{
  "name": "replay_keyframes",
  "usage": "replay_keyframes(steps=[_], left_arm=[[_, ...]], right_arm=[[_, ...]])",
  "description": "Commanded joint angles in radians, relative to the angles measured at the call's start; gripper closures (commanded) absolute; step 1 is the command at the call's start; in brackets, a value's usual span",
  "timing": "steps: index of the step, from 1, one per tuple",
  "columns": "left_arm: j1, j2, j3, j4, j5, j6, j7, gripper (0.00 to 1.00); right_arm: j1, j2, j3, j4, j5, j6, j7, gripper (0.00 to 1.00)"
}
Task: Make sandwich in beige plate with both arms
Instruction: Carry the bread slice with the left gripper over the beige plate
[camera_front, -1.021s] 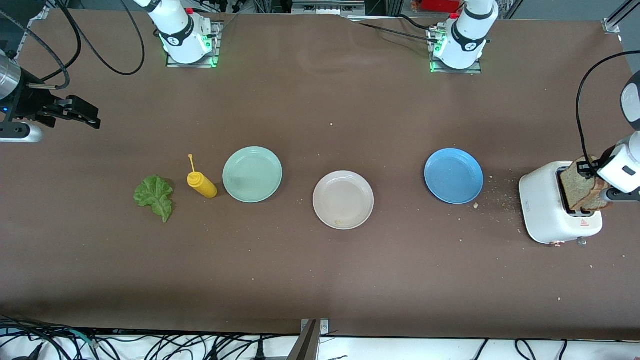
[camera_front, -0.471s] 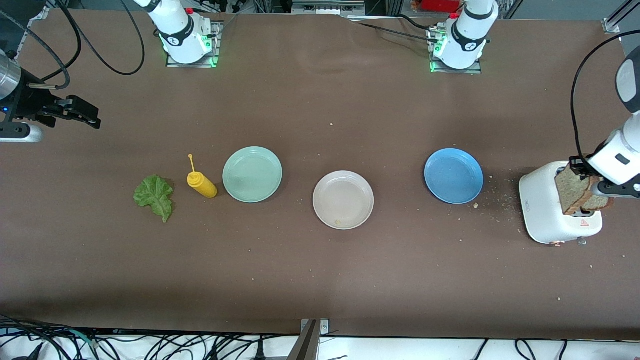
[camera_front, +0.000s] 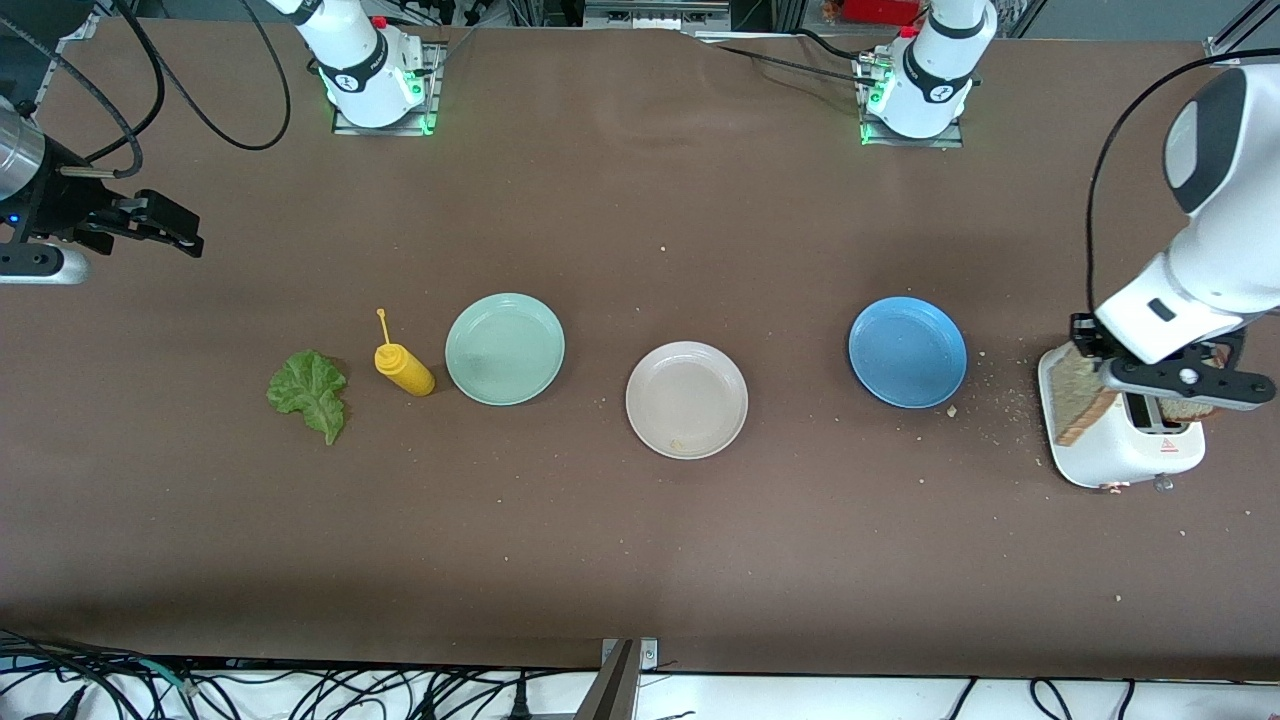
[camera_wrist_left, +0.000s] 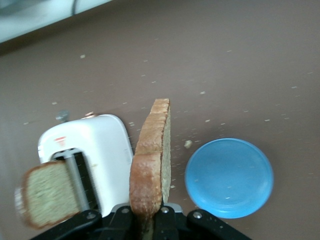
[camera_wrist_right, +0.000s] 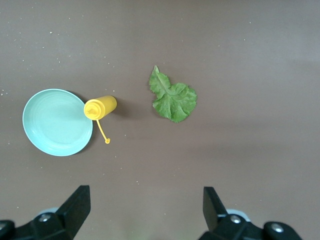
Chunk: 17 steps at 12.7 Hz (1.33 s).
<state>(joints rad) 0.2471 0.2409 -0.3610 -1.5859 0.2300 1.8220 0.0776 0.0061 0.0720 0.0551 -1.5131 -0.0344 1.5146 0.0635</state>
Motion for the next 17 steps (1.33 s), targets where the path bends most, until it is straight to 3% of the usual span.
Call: replay_keyframes(steps=[1,3,6,9,12,17], left_arm=[[-0.021,0.078,0.000,0.070,-0.130,-0.026,-0.005,1.00],[-0.049,0.095,0.000,0.069,-0.277,-0.026,-0.062,1.00],[-0.153,0.124,-0.001,0.055,-0.353,-0.026,-0.097,1.00],[-0.202,0.202,-0.001,0.064,-0.541,-0.015,-0.165,1.00],[-0.224,0.296,-0.001,0.066,-0.762,0.075,-0.151,1.00],[-0.252,0.417,-0.001,0.066,-1.009,0.155,-0.047,1.00]], right_arm=[[0.000,-0.011,0.005,-0.003,0.018,-0.002,-0.007,0.00],[0.000,-0.011,0.005,-0.003,0.018,-0.004,-0.007,0.00],[0.000,-0.011,0.005,-0.003,0.018,-0.004,-0.007,0.00],[0.000,-0.009,0.006,-0.003,0.018,-0.004,-0.007,0.00],[0.000,-0.006,0.005,-0.004,0.018,-0.001,-0.007,0.00],[0.000,-0.004,0.003,-0.004,0.018,0.001,-0.007,0.00]])
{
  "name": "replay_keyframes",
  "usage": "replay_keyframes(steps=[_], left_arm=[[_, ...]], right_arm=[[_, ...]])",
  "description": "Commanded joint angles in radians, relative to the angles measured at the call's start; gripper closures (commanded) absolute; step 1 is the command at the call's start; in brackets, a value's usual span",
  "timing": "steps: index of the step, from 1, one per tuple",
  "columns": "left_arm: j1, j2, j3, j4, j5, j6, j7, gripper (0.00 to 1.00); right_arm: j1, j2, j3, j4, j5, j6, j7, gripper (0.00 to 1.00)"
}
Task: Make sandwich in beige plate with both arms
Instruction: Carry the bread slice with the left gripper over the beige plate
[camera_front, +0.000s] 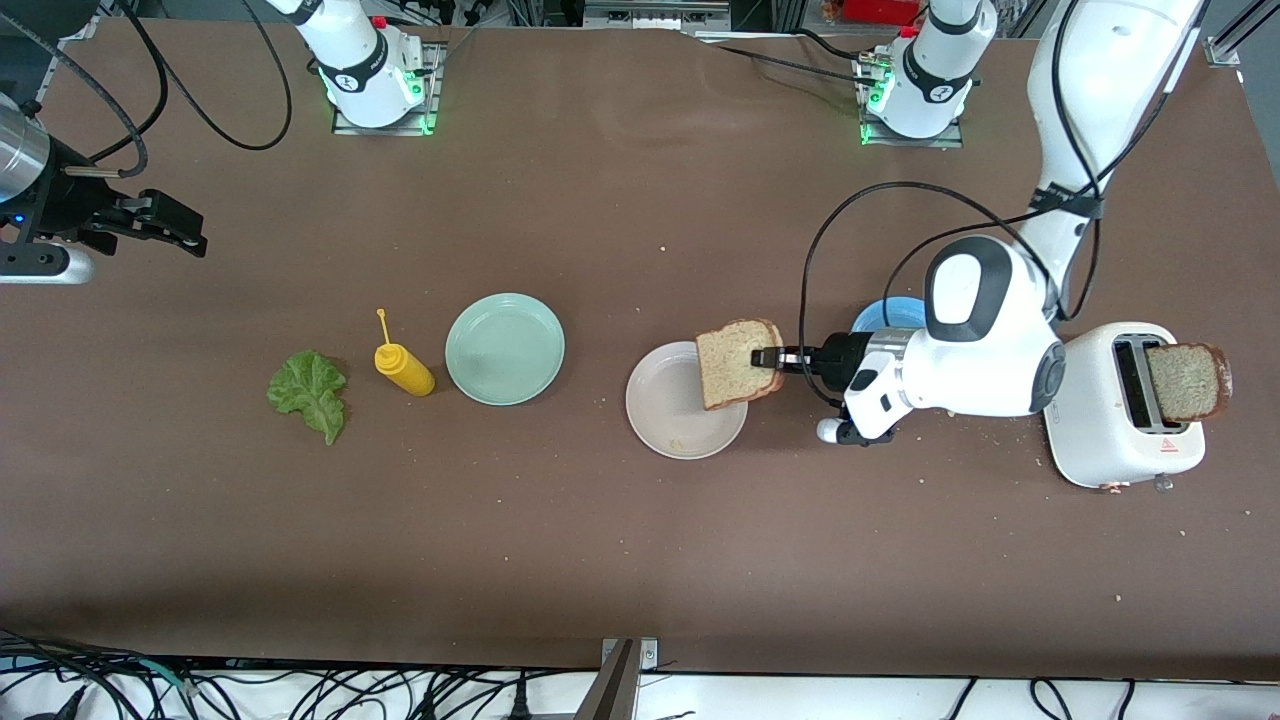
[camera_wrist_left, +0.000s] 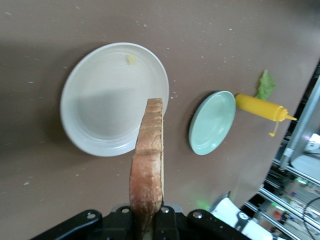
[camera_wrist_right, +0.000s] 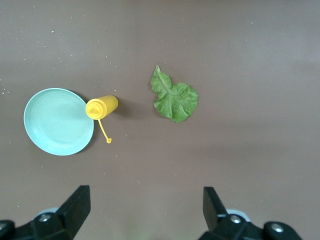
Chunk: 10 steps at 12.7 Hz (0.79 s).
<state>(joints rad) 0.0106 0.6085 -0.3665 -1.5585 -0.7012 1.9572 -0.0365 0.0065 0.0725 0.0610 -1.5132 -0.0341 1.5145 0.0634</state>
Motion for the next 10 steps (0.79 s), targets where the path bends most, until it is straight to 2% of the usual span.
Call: replay_keyframes(steps=[1,4,8,10], left_arm=[[-0.015,0.072,0.006,0.038,-0.115,0.031,0.108,1.00],[-0.017,0.114,0.006,0.037,-0.196,0.069,0.203,1.00],[-0.023,0.172,0.006,0.037,-0.207,0.094,0.323,1.00],[-0.026,0.207,0.006,0.032,-0.279,0.133,0.418,1.00]], right_arm=[[0.000,-0.005,-0.003,-0.004,0.017,0.001,-0.007,0.00],[0.000,-0.004,-0.001,-0.004,0.017,0.001,-0.007,0.00],[0.000,-0.003,-0.001,-0.008,0.017,0.003,-0.007,0.00],[0.000,-0.003,-0.003,-0.008,0.017,0.003,-0.007,0.00]])
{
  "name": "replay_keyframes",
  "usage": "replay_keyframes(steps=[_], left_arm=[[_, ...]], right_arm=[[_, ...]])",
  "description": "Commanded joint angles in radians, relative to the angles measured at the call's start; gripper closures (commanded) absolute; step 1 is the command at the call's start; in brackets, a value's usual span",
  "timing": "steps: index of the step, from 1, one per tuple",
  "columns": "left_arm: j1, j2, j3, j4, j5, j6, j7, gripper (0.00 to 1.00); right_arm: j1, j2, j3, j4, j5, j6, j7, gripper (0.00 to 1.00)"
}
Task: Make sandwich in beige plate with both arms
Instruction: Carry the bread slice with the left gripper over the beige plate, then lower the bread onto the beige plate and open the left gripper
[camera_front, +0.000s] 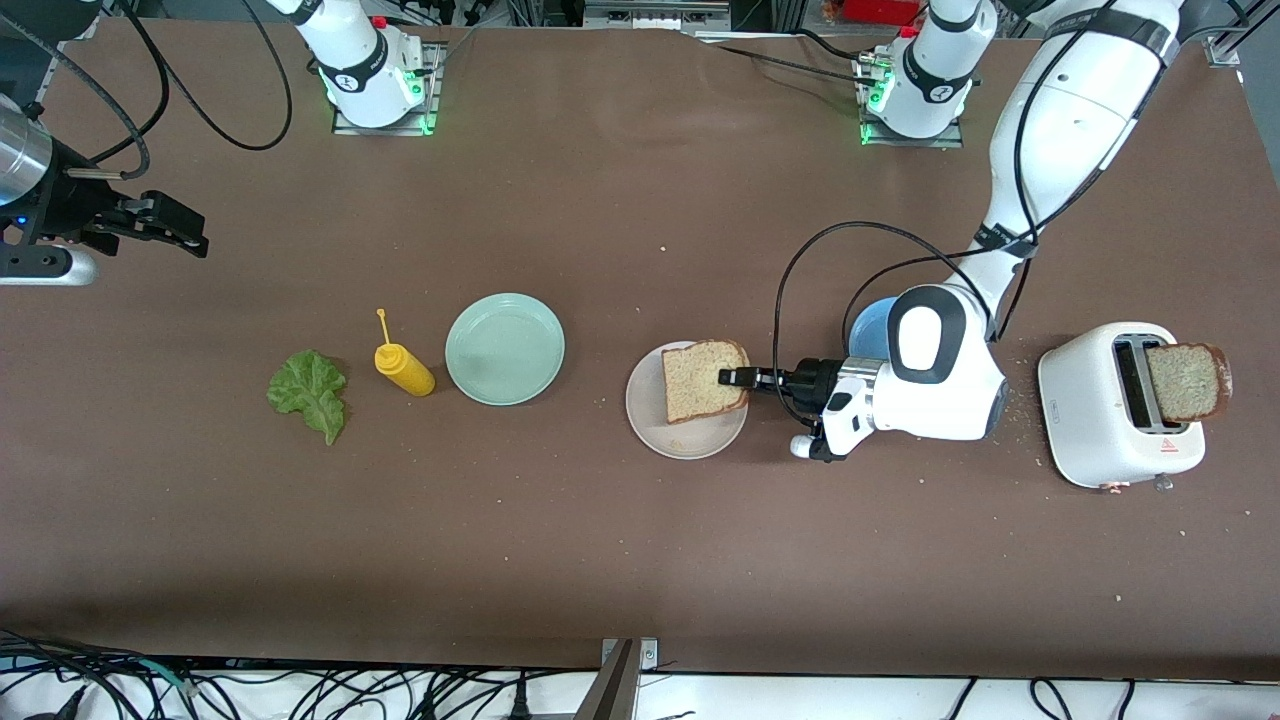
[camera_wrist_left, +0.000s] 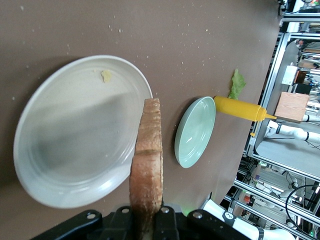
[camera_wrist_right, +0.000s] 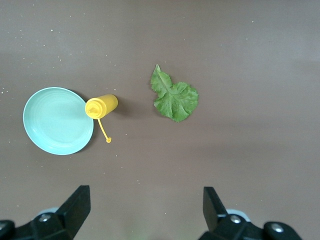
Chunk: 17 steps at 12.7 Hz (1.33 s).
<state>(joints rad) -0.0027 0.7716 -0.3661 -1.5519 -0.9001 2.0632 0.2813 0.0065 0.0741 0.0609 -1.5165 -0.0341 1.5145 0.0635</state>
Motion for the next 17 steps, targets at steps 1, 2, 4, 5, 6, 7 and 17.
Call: replay_keyframes(steps=[1,2,4,5,6,7,17], left_arm=[[-0.019,0.055,0.006,0.026,-0.095,0.038,0.145,1.00],[-0.017,0.066,0.007,0.024,-0.097,0.043,0.188,1.00],[-0.017,0.078,0.009,0.022,-0.097,0.045,0.225,0.98],[-0.017,0.083,0.010,0.022,-0.095,0.045,0.225,0.80],[-0.017,0.084,0.010,0.018,-0.091,0.057,0.225,0.01],[-0.019,0.084,0.010,0.012,-0.083,0.075,0.231,0.00],[-0.068,0.025,0.023,0.024,0.186,0.111,0.095,0.00]], right_arm=[[0.000,-0.005,-0.001,-0.004,0.017,0.003,-0.005,0.00],[0.000,-0.005,-0.001,-0.005,0.017,0.003,-0.007,0.00],[0.000,-0.005,-0.001,-0.005,0.017,-0.003,-0.005,0.00],[0.000,-0.005,-0.001,-0.005,0.017,-0.004,-0.005,0.00],[0.001,-0.005,-0.001,-0.005,0.016,-0.002,-0.001,0.00],[0.001,-0.005,-0.001,-0.004,0.016,0.003,-0.002,0.00],[0.000,0.009,-0.004,-0.001,0.016,-0.010,-0.004,0.00]])
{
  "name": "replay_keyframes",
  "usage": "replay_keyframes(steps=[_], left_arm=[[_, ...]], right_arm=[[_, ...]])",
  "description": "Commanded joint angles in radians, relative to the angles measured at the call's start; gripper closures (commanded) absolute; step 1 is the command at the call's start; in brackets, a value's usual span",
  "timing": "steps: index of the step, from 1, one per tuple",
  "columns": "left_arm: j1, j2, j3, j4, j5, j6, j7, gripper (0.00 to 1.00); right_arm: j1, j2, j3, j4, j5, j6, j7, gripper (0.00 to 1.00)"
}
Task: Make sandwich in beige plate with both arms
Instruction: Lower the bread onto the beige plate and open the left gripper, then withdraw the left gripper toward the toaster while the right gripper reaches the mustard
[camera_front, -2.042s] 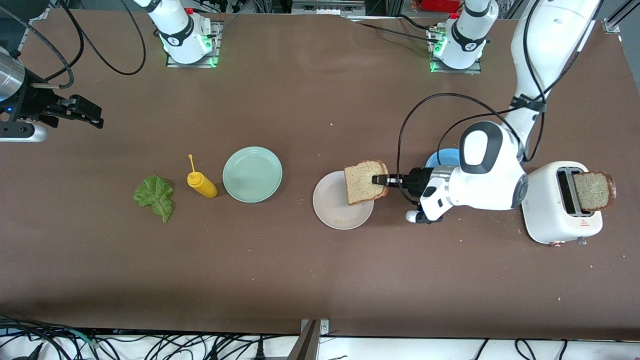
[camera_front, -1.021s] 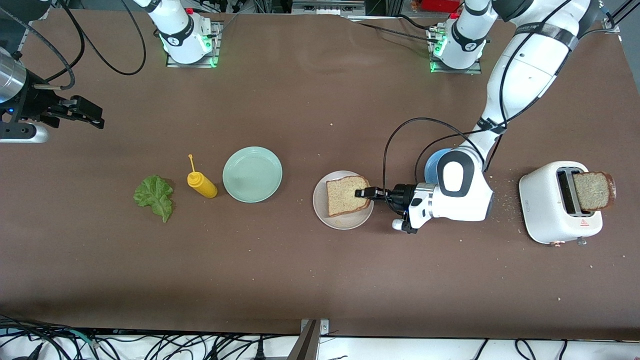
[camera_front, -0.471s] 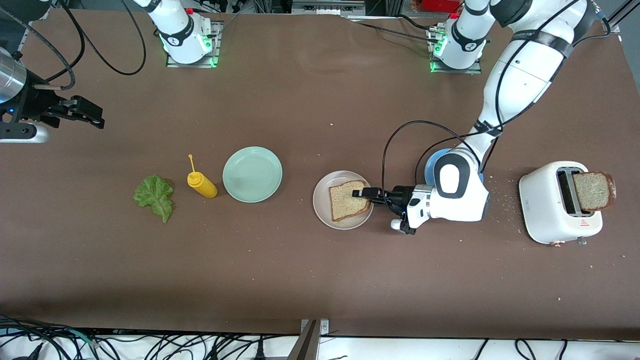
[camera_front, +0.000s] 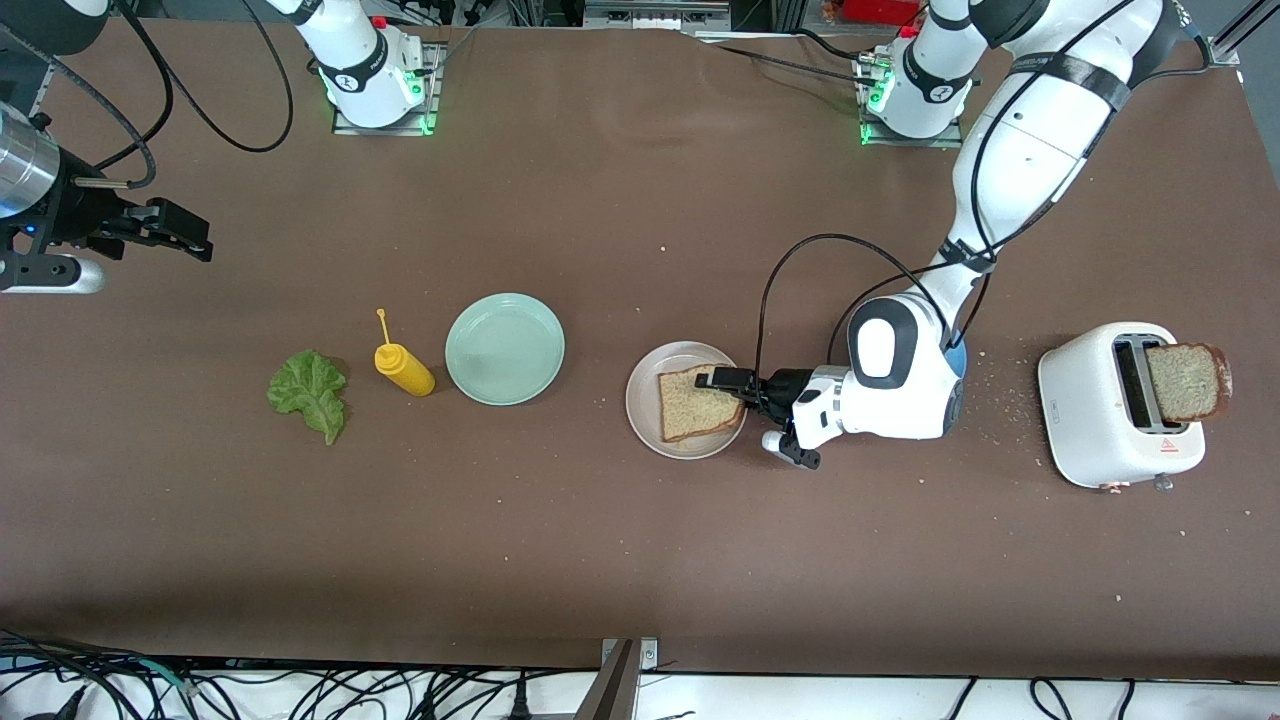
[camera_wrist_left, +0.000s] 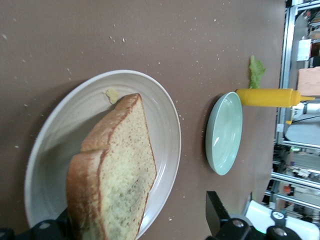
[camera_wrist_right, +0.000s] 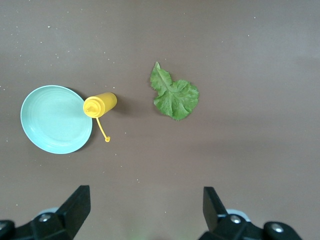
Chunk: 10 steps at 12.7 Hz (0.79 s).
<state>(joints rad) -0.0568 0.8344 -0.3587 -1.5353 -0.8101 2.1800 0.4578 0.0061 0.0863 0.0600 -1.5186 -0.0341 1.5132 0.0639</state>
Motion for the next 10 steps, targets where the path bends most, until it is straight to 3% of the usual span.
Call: replay_keyframes(steps=[1,8,10], left_arm=[[-0.015,-0.056,0.009,0.009,0.167,-0.006,-0.149,0.00],[-0.020,-0.165,0.010,0.009,0.512,-0.055,-0.308,0.00],[-0.020,-0.210,0.007,0.009,0.670,-0.104,-0.373,0.00]], right_arm=[[-0.001,-0.003,-0.006,0.003,0.016,-0.007,-0.010,0.00],[0.017,0.023,-0.002,0.006,0.017,-0.002,-0.048,0.00],[0.009,0.035,-0.006,0.005,0.092,-0.004,-0.090,0.00]])
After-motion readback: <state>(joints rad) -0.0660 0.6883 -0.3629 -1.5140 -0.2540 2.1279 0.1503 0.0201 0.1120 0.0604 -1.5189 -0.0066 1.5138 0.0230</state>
